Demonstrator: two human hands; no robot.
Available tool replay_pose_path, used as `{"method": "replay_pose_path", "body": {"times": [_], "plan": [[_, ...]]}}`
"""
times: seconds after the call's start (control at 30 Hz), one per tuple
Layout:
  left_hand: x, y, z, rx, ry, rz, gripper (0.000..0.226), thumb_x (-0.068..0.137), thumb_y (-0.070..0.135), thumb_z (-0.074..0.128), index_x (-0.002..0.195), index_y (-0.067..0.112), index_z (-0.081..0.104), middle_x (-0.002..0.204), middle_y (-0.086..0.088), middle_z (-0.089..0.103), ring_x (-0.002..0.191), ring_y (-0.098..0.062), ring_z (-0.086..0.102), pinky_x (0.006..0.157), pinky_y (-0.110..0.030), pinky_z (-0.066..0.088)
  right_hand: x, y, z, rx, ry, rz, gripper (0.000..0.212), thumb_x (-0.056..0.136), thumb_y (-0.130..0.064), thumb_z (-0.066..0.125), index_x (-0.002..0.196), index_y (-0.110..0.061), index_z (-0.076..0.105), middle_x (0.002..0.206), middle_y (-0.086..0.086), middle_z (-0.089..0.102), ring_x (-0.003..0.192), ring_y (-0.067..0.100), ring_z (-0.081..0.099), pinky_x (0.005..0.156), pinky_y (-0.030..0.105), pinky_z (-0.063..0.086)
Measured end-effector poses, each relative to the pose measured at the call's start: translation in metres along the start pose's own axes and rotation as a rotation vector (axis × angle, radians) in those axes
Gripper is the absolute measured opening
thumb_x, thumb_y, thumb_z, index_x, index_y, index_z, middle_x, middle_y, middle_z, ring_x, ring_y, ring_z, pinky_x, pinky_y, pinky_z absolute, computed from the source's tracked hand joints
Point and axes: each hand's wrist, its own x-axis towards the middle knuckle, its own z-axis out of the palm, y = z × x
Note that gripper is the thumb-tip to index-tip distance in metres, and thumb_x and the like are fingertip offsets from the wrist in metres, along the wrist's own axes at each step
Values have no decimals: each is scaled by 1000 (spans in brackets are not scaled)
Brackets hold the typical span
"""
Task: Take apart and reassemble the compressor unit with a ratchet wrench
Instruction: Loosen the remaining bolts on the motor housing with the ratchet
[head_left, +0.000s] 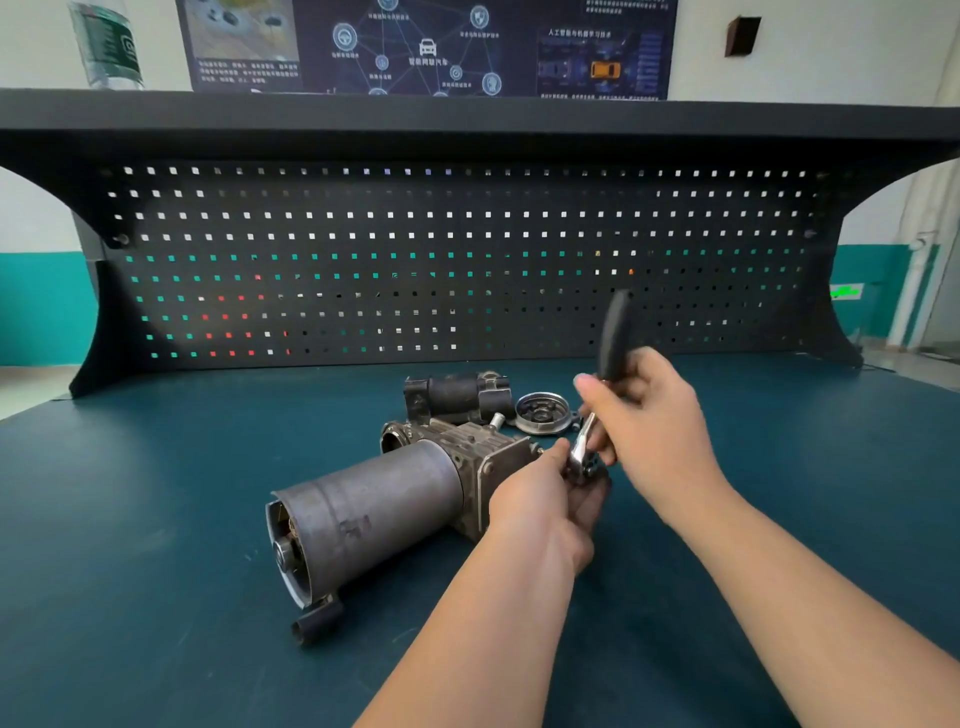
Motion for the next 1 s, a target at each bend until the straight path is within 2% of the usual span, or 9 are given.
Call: {"method": "replay_pose_path", "body": {"times": [0.1,0.17,0.27,0.37,0.47,0.63,0.77,0.9,1.0], "plan": [[-1,1,1,-41,-12,-3,22,94,6,51,74,3,59,44,-7,60,36,-16,60,35,-26,51,-10,-9,5,-187,-139,-180,19,85,-21,68,82,-29,51,65,-7,63,45,11,57,45,21,46],[-1,1,0,-57,-21,-14,18,94,6,51,80,0,60,49,-11,63,39,-19,62,39,-28,53,-10,-7,7,-187,-62,-133,16,86,-23,66,81,-26,52,60,-7,62,43,9,56,45,22,46],[4,1,0,-51,-29,-15,10,94,5,50,89,-2,56,72,-17,62,64,-25,63,61,-38,55,2,2,1,-13,113,197,16,90,-20,63,80,-13,52,54,2,60,37,9,52,41,24,44],[5,1,0,-34,-24,-27,9,93,4,52,86,-1,54,74,-16,60,66,-24,60,46,-33,55,7,15,-3,480,209,655,19,93,-7,57,76,-4,51,63,9,53,31,2,48,33,13,38],[4,1,0,-20,-4,-26,6,92,3,53,88,-1,54,74,-16,60,64,-24,60,39,-30,52,7,23,0,654,258,795,22,95,-4,52,74,-2,48,67,8,48,26,0,44,31,9,34],[3,-1,0,20,-30,-27,16,90,10,60,99,-3,62,87,-17,68,65,-23,64,49,-31,56,4,10,3,220,121,202,14,89,-16,63,79,-14,54,61,5,59,37,8,47,37,19,37],[3,1,0,-29,-29,-37,13,93,8,56,85,0,62,52,-11,65,41,-19,63,42,-32,54,-7,3,6,-74,-35,-130,17,87,-21,65,78,-26,52,59,-3,61,41,10,52,39,18,40],[5,0,0,35,-8,-27,9,93,8,55,94,0,58,76,-15,63,66,-24,61,66,-39,53,2,12,3,109,169,237,16,91,-18,61,80,-12,52,57,4,59,35,8,48,35,19,39],[6,0,-1,57,-6,-35,7,92,6,56,89,-1,55,79,-16,61,67,-24,60,55,-35,54,5,23,2,525,250,694,18,94,-7,54,77,-4,50,64,10,53,28,2,45,31,12,35]]}}
